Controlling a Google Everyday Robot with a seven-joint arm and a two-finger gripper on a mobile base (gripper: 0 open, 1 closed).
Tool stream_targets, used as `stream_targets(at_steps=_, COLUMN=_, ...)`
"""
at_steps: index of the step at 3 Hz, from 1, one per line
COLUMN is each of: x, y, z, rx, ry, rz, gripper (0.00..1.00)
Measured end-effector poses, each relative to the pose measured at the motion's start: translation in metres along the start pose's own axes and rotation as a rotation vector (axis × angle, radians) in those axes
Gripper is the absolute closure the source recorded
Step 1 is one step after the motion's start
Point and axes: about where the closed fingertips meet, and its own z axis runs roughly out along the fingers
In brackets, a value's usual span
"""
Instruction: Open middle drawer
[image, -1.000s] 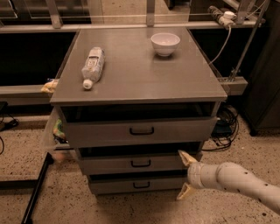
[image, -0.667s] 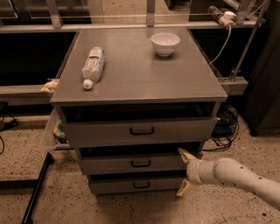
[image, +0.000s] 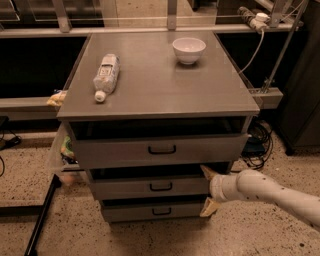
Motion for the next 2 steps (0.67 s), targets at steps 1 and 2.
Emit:
stream_targets(at_steps=1, x=0.002, y=-0.007, z=0.017, rx=-0.029, ry=0.003, rz=-0.001, gripper=0.0)
stream_targets(at_steps=2, x=0.002, y=-0.011, z=0.034, rx=-0.063, ry=0.005, rz=-0.003, gripper=0.0)
